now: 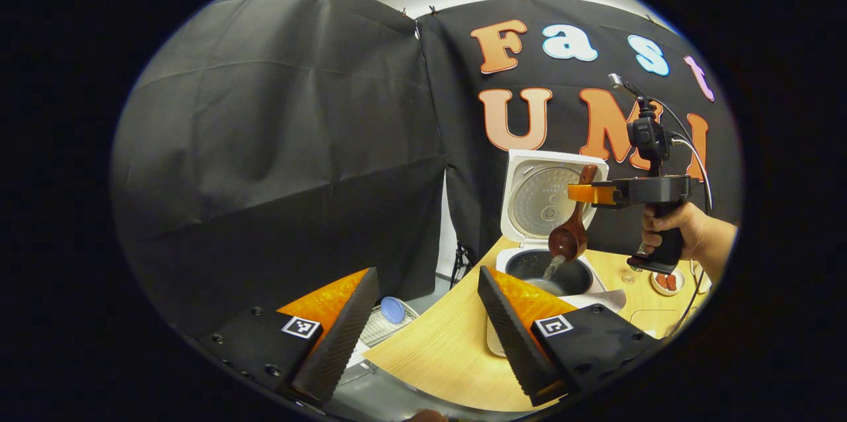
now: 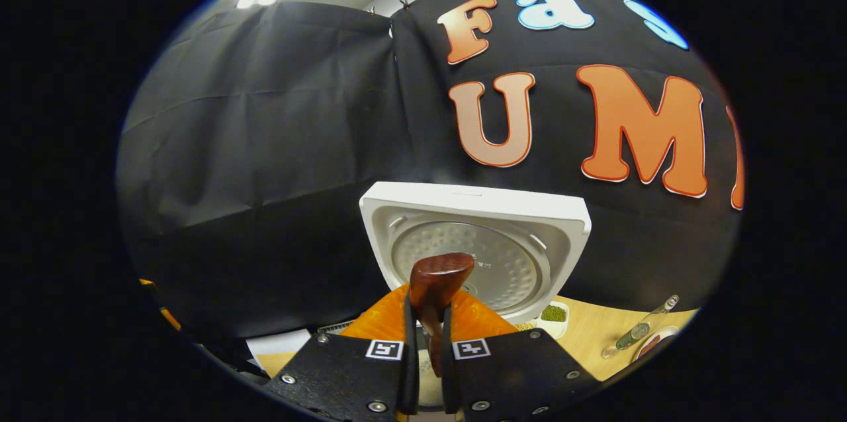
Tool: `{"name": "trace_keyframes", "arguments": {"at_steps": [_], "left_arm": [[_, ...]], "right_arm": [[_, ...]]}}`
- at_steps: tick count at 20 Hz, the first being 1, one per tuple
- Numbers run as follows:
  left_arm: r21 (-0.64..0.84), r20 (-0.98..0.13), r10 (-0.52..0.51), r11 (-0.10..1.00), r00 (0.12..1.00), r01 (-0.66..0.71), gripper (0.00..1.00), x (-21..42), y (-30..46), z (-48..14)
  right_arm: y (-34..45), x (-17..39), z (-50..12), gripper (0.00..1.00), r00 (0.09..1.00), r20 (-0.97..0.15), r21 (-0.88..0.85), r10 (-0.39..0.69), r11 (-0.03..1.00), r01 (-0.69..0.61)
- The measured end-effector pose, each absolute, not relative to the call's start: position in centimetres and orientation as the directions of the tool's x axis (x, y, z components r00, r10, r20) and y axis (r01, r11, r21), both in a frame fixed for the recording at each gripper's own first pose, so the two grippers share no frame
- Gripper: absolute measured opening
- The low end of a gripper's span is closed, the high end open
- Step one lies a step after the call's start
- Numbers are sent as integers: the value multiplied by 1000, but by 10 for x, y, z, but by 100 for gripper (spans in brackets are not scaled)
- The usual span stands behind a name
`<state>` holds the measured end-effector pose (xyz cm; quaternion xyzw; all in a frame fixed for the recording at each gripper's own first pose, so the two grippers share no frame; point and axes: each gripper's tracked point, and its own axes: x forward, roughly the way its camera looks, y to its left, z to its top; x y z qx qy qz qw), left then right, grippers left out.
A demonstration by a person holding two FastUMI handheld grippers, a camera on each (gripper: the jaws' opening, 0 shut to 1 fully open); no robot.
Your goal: Close the left gripper, press the button to open the rice cooker; take a wooden spoon from the chopstick holder with the right hand, scoop a spoonful of rice and pour it into the rice cooker, then put the wooden spoon back into the chopstick holder.
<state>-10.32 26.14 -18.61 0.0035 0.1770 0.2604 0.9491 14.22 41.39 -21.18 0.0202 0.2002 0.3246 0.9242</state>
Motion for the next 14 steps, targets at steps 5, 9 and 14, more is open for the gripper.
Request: {"name": "trace_keyframes", "arguments": {"at_steps": [5,9,14], "left_arm": [[94,-337,504,858,795,-505,98,-106,267,-187],[95,-336,507,857,794,-507,100,-106,267,-187],[94,-326,501,861,802,-500,98,-106,261,-183]], "right_arm": [[422,139,-206,13,689,-339,106,641,754,-649],[424,131,-200,13,675,-331,62,659,729,-682],[404,130,-195,13,660,-337,281,671,741,-610]]}}
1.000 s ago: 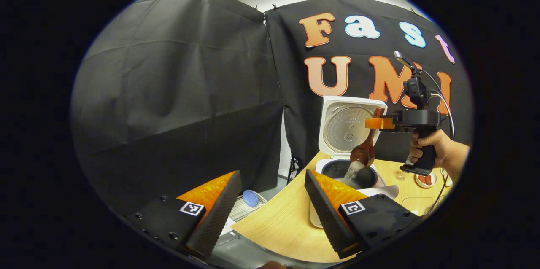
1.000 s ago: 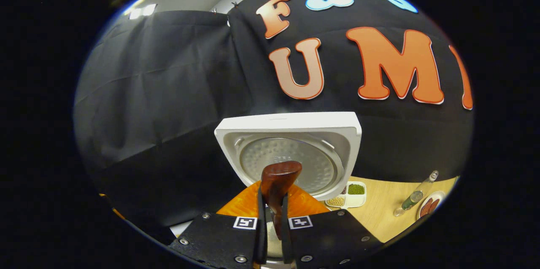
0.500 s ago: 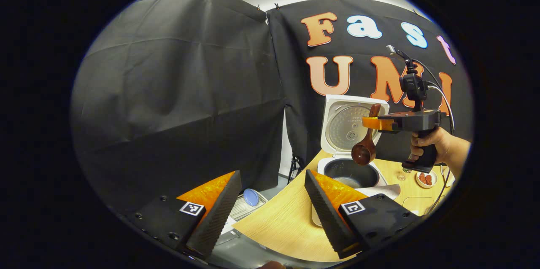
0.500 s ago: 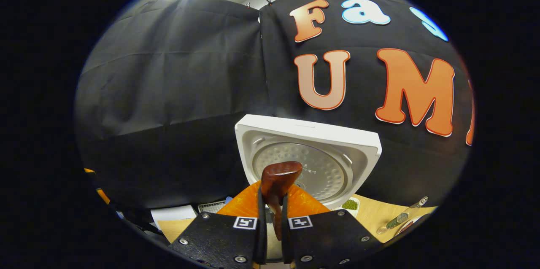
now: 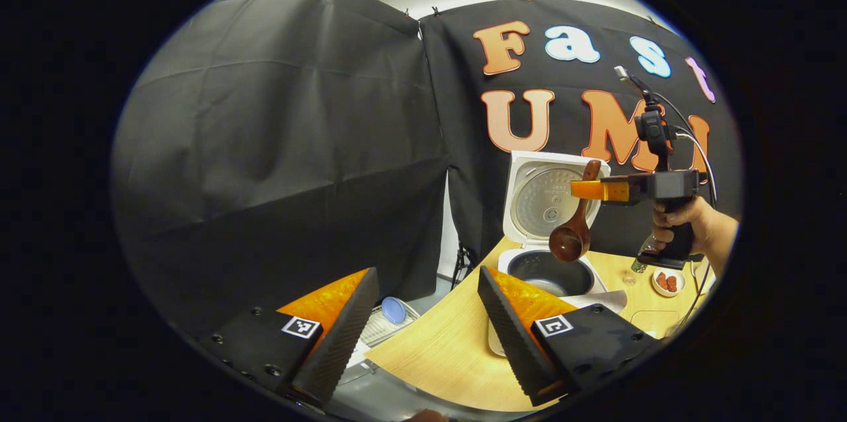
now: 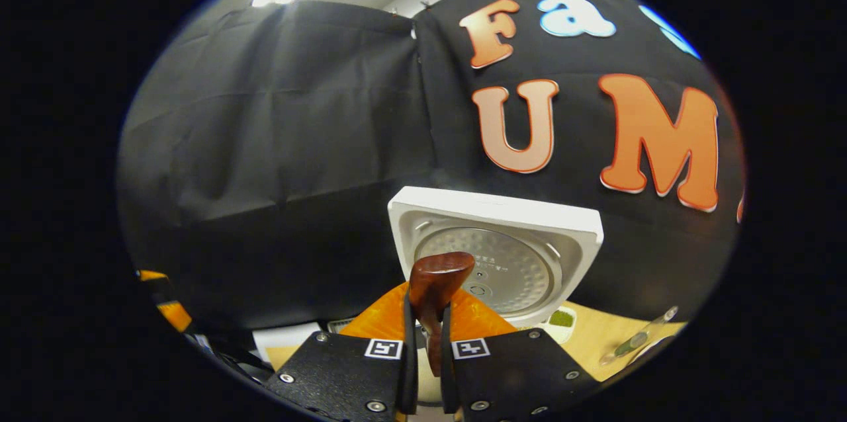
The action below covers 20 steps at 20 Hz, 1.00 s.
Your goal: Close the left gripper, press the button to open the rice cooker; take a wooden spoon from the chopstick holder with the right hand, scoop a spoonful of rice and pour it into the rice cooker, then put the wooden spoon back into the chopstick holder.
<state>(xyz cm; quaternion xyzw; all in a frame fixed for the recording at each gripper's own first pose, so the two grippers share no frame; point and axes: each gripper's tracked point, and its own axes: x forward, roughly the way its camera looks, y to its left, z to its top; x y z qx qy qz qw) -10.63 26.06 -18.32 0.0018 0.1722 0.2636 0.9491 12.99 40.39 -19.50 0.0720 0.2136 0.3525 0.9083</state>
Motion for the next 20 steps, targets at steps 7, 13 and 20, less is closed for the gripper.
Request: {"name": "trace_keyframes", "arguments": {"at_steps": [7,13,20], "left_arm": [[76,-324,456,886,829,-458,98,-100,230,-179],[82,-312,381,924,870,-375,100,-79,181,-170],[66,-340,283,959,897,-277,98,-64,118,-171]], "right_arm": [[310,126,-179,13,725,-326,444,607,775,-449],[213,98,-179,13,778,-346,473,525,813,-338],[99,62,-198,18,827,-396,491,399,853,-176]]}}
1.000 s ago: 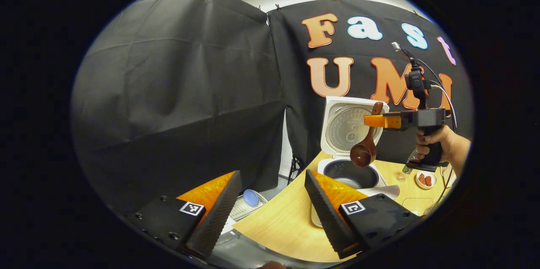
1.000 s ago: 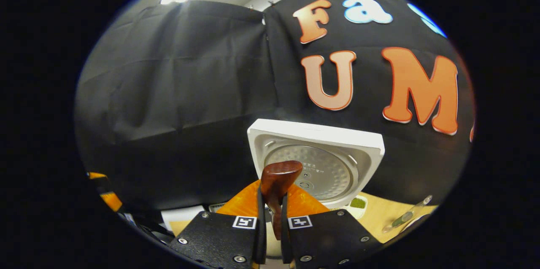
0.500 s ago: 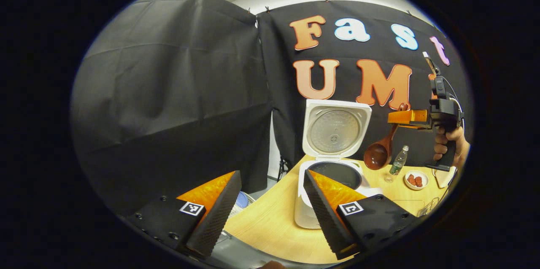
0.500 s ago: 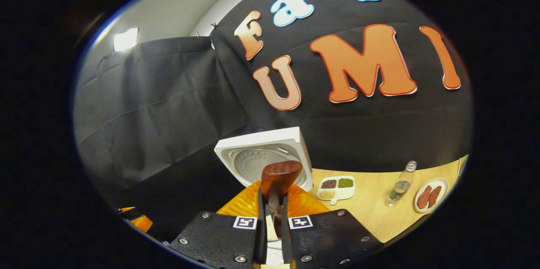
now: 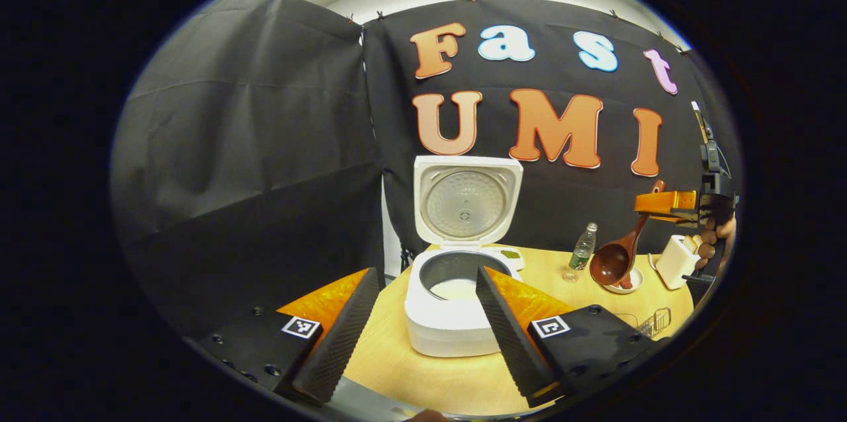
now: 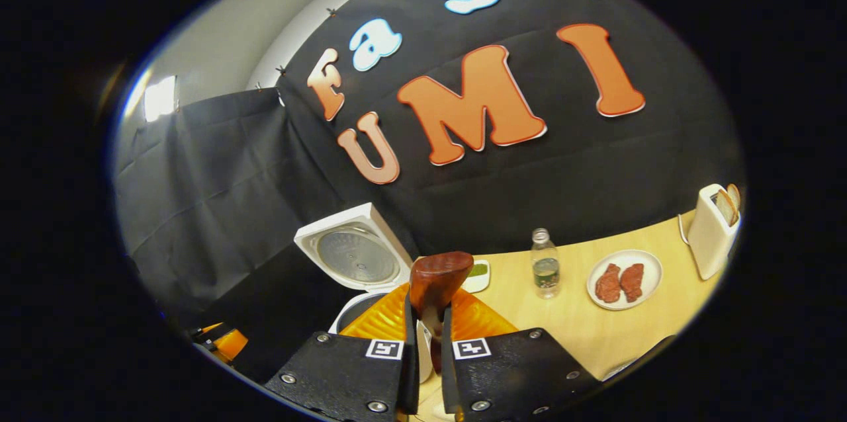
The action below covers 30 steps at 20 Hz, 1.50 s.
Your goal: Close the left gripper, press the button to open the rice cooker; take a wooden spoon from the chopstick holder with the right hand, scoop a spoonful of rice and pour it into the rice cooker, then put the wooden spoon back into the chopstick holder.
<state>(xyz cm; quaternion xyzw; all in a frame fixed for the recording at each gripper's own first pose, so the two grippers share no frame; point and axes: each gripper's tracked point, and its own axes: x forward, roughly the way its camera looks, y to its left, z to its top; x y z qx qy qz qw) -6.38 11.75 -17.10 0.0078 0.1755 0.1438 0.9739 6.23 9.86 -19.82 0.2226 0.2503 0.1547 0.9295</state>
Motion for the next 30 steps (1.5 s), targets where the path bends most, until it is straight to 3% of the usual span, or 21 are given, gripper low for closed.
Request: {"name": "trace_keyframes", "arguments": {"at_steps": [1,10,17,30], "left_arm": [[69,-338,271,962,901,-264,100,-60,108,-170],[54,-350,148,989,925,-138,98,-44,23,-176],[47,-361,78,997,929,-65,100,-25,-29,-178],[88,-361,106,993,927,-79,98,-26,-51,-175]], "right_arm": [[82,58,-199,13,837,-397,494,377,856,-151],[-49,6,-220,13,873,-446,507,196,859,66],[-137,-48,-262,13,852,-521,454,48,861,229],[-157,-82,-376,15,775,-631,421,-25,829,370]]}}
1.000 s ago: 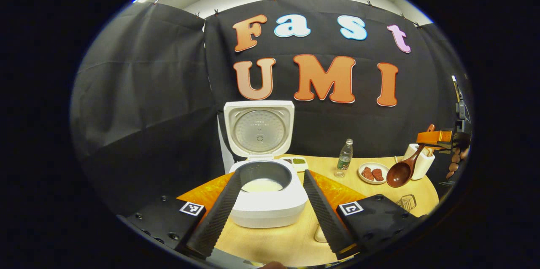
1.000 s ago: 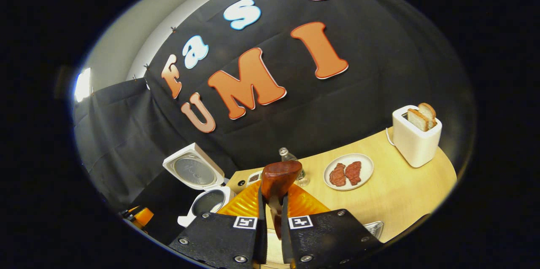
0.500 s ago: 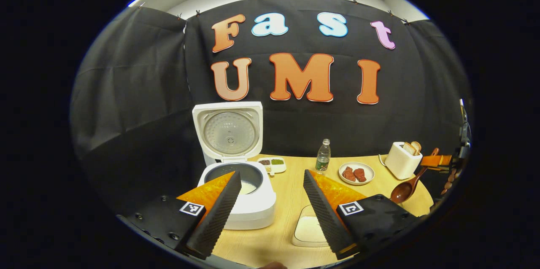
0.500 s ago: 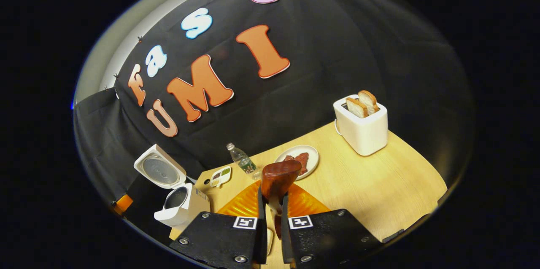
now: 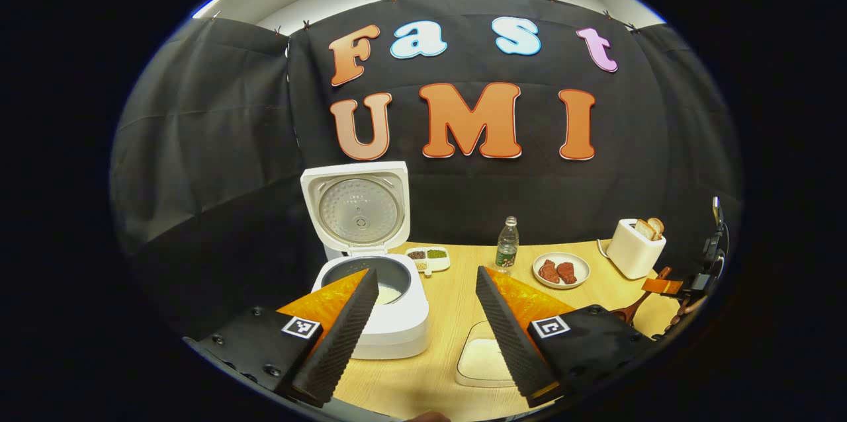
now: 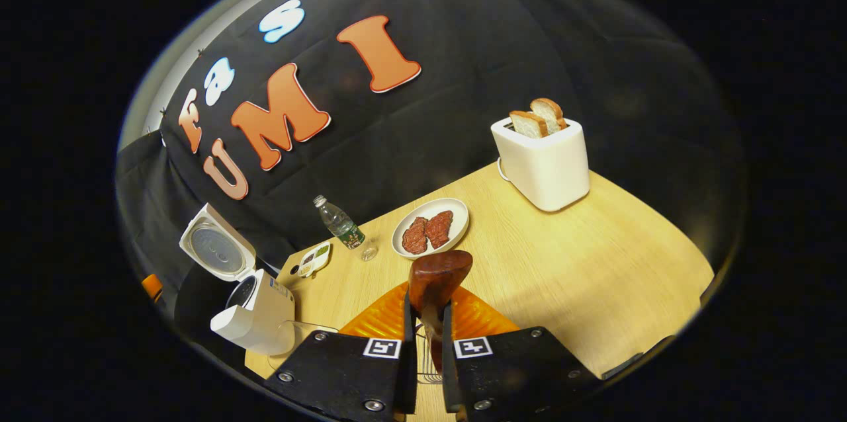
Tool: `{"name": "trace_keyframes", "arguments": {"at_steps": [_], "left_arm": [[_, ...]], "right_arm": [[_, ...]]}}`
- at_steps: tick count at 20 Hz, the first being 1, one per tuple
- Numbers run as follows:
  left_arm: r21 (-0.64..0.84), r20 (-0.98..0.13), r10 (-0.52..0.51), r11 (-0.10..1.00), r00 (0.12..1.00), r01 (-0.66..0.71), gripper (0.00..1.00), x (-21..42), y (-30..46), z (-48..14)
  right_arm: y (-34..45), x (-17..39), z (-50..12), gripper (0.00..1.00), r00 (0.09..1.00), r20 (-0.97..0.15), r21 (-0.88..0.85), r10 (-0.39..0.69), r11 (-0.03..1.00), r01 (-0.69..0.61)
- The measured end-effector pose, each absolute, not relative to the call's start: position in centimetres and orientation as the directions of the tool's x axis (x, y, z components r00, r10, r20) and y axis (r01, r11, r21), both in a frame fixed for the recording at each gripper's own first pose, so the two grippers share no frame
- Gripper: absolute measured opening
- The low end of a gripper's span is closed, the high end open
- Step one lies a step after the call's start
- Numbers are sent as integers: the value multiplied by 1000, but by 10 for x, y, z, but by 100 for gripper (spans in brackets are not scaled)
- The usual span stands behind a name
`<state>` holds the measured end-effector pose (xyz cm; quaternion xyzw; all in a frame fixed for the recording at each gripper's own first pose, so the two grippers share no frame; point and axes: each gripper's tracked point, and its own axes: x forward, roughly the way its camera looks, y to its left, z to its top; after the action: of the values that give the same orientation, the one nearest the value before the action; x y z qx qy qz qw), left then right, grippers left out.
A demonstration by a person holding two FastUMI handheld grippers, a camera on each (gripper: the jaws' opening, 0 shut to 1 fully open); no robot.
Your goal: Close the left gripper, press the button to open the rice cooker; take a wooden spoon from the chopstick holder with the right hand, scoop a spoonful of rice and pour it into the rice cooker, then put the wooden spoon back into the chopstick holder.
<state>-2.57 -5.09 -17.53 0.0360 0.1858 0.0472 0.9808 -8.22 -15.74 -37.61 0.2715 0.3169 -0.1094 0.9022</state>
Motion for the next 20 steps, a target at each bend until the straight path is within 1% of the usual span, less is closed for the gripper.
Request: {"name": "trace_keyframes", "arguments": {"at_steps": [2,4,5,6,7,8,9,10,11,12,13,14,15,16,17,20], "left_arm": [[96,-361,117,991,925,-88,98,-26,-48,-175],[87,-366,114,992,924,-88,100,-26,-48,-177],[82,-369,111,993,923,-86,100,-25,-48,-178],[67,-367,101,994,925,-82,100,-23,-50,-177],[50,-369,85,996,926,-72,98,-20,-54,-178],[45,-368,76,997,927,-64,100,-18,-56,-177],[48,-361,69,997,930,-56,100,-16,-56,-174],[47,-354,60,998,933,-46,98,-13,-58,-171],[45,-346,51,998,937,-38,98,-12,-61,-168],[43,-343,44,999,938,-31,98,-10,-61,-166],[39,-342,36,999,939,-24,100,-8,-62,-167],[34,-339,31,999,940,-20,98,-5,-62,-166],[30,-333,29,999,942,-20,100,-3,-61,-163],[23,-324,27,1000,946,-21,98,-1,-59,-159],[15,-321,26,1000,947,-22,100,1,-57,-159],[1,-311,26,1000,950,-27,100,6,-50,-155]], "right_arm": [[-156,-85,-389,16,757,-652,416,-33,820,394],[-150,-88,-391,18,754,-657,424,-22,815,393],[-146,-85,-396,21,743,-669,440,1,806,395],[-140,-91,-398,23,709,-705,445,30,797,408],[-135,-97,-403,31,674,-736,446,62,794,414],[-136,-100,-402,41,662,-747,440,62,793,422],[-143,-98,-398,63,666,-745,421,37,801,426],[-150,-97,-391,72,672,-741,393,6,815,427],[-157,-93,-380,84,677,-735,361,-29,829,427],[-163,-92,-371,88,682,-729,337,-57,838,430],[-168,-93,-360,93,683,-726,313,-79,846,431],[-174,-91,-344,93,692,-714,289,-108,855,431],[-180,-85,-330,93,705,-696,265,-135,864,427],[-184,-80,-315,93,722,-674,245,-158,874,420],[-187,-74,-299,94,737,-652,226,-180,881,415],[-186,-55,-257,93,784,-584,191,-212,902,386]]}}
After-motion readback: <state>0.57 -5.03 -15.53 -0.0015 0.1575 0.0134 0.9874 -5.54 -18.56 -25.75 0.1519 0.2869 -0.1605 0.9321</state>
